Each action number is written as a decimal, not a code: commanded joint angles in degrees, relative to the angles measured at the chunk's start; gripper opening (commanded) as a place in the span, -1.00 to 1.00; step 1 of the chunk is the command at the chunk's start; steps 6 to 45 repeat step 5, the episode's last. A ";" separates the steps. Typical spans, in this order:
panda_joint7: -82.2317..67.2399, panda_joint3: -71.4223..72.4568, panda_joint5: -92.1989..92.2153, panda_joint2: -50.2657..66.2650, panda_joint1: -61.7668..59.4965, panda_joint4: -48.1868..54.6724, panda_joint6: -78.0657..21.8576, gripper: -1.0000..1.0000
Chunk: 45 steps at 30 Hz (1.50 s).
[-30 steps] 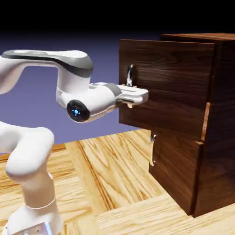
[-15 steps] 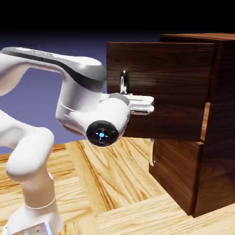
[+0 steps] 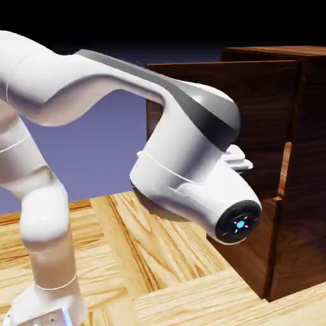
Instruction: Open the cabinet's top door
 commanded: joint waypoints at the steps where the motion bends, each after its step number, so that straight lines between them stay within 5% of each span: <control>1: -1.21 -1.02 -0.06 2.08 0.40 1.54 -2.12 -1.00; 5: -5.91 -3.19 0.01 9.71 0.23 6.89 -9.40 -1.00; 45: -5.91 -3.19 0.01 9.71 0.23 6.89 -9.40 -1.00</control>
